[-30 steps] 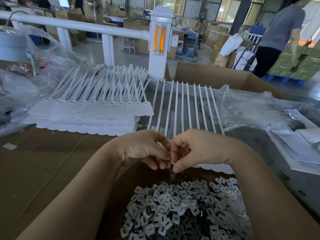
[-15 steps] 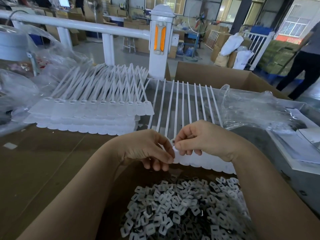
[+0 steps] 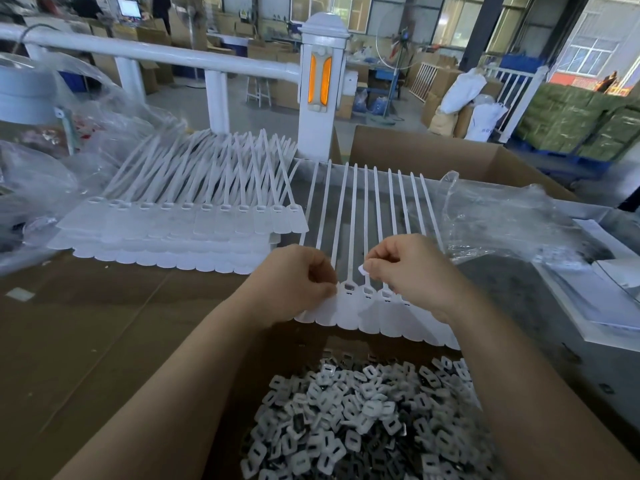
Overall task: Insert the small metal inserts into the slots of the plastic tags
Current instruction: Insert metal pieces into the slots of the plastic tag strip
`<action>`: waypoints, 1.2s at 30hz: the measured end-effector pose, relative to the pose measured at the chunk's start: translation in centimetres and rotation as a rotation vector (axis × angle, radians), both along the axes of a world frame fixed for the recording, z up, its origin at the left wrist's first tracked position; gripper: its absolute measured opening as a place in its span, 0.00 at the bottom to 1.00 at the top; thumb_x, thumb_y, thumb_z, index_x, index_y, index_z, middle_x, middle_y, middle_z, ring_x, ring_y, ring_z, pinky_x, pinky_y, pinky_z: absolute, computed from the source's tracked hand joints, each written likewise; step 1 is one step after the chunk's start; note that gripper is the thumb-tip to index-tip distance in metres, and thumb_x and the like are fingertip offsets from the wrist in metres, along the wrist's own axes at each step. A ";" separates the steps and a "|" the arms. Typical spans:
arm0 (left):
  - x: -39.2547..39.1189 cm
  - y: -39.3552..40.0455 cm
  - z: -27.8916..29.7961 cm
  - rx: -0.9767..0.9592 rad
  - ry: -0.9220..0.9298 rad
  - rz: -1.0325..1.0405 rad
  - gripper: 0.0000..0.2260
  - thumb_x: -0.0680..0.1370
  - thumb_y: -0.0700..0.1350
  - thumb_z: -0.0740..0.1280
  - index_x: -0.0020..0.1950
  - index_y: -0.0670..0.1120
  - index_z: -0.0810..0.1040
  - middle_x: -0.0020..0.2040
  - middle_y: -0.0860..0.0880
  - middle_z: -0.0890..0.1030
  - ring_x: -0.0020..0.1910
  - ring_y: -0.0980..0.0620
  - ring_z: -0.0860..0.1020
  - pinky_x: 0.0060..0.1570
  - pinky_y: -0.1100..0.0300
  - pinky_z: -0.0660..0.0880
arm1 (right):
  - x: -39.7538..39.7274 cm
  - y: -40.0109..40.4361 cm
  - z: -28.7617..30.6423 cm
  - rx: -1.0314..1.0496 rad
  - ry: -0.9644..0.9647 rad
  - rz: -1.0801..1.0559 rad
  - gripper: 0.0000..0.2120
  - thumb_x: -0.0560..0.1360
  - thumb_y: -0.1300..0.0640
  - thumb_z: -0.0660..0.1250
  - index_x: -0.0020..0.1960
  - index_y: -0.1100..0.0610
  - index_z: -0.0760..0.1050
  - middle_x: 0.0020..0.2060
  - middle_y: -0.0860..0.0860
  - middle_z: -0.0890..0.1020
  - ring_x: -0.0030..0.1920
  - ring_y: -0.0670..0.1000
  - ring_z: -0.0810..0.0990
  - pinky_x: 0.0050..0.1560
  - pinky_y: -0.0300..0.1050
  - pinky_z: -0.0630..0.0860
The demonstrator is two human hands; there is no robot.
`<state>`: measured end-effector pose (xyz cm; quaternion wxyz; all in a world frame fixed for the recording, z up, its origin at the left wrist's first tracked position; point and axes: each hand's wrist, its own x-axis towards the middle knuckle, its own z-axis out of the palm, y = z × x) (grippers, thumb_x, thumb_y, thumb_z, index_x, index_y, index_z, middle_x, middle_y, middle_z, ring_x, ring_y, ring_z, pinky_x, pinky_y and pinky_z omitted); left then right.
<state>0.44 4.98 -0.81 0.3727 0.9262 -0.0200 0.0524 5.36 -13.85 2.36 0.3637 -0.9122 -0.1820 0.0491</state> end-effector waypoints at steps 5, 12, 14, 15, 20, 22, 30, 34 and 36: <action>0.2 -0.5 -0.6 0.120 -0.103 0.004 0.06 0.74 0.47 0.73 0.42 0.58 0.79 0.42 0.58 0.76 0.39 0.62 0.75 0.38 0.72 0.67 | 0.1 1.1 -1.4 -0.212 -0.105 0.059 0.06 0.80 0.56 0.66 0.45 0.50 0.77 0.39 0.44 0.80 0.39 0.43 0.78 0.35 0.37 0.71; 0.3 -1.1 -0.8 0.144 -0.126 0.030 0.05 0.77 0.46 0.70 0.50 0.53 0.85 0.44 0.57 0.75 0.41 0.58 0.75 0.45 0.65 0.71 | 0.0 1.7 -2.4 -0.292 -0.175 0.089 0.03 0.82 0.57 0.64 0.51 0.51 0.77 0.44 0.46 0.80 0.45 0.47 0.79 0.42 0.41 0.73; 0.3 -1.1 -0.8 0.147 -0.131 0.023 0.05 0.77 0.45 0.70 0.50 0.52 0.85 0.43 0.58 0.74 0.41 0.57 0.75 0.45 0.64 0.71 | -0.1 1.8 -2.6 -0.312 -0.182 0.092 0.05 0.82 0.57 0.63 0.53 0.53 0.78 0.47 0.48 0.82 0.48 0.49 0.79 0.46 0.44 0.75; 0.3 -1.1 -0.8 0.150 -0.132 0.021 0.05 0.76 0.45 0.70 0.49 0.52 0.85 0.43 0.58 0.74 0.42 0.57 0.75 0.46 0.64 0.72 | -0.1 1.8 -2.6 -0.319 -0.181 0.095 0.05 0.82 0.57 0.63 0.54 0.53 0.78 0.48 0.49 0.82 0.48 0.49 0.79 0.47 0.44 0.74; 0.3 -1.1 -0.8 0.178 -0.134 0.024 0.05 0.76 0.45 0.70 0.49 0.53 0.85 0.43 0.58 0.74 0.43 0.56 0.76 0.47 0.61 0.75 | -0.1 1.9 -2.6 -0.334 -0.175 0.098 0.06 0.82 0.57 0.62 0.54 0.54 0.78 0.49 0.50 0.82 0.48 0.50 0.79 0.46 0.45 0.74; 0.3 -1.1 -0.8 0.188 -0.135 0.018 0.05 0.76 0.45 0.70 0.49 0.53 0.85 0.43 0.58 0.74 0.43 0.56 0.76 0.47 0.61 0.75 | -0.1 2.0 -2.6 -0.324 -0.197 0.094 0.06 0.82 0.58 0.63 0.54 0.54 0.79 0.49 0.50 0.82 0.50 0.51 0.80 0.50 0.46 0.76; 0.3 -0.9 -0.7 0.211 -0.164 -0.004 0.06 0.76 0.46 0.71 0.50 0.54 0.86 0.44 0.56 0.77 0.43 0.56 0.77 0.47 0.61 0.75 | -0.2 2.1 -2.7 -0.312 -0.256 0.103 0.05 0.80 0.57 0.66 0.51 0.50 0.81 0.48 0.48 0.81 0.48 0.50 0.80 0.49 0.47 0.78; 0.3 -0.9 -0.8 0.210 -0.156 -0.004 0.06 0.77 0.46 0.70 0.51 0.54 0.86 0.46 0.55 0.79 0.45 0.55 0.77 0.50 0.58 0.77 | -0.3 2.1 -2.9 -0.302 -0.203 0.086 0.04 0.81 0.57 0.65 0.50 0.51 0.78 0.47 0.47 0.81 0.47 0.48 0.79 0.44 0.41 0.74; 0.2 -0.9 -0.8 0.207 -0.154 -0.003 0.06 0.77 0.46 0.70 0.51 0.54 0.86 0.47 0.55 0.79 0.45 0.56 0.77 0.50 0.59 0.77 | -0.3 2.1 -2.9 -0.284 -0.166 0.090 0.04 0.81 0.56 0.63 0.50 0.51 0.76 0.47 0.47 0.80 0.46 0.47 0.79 0.42 0.40 0.71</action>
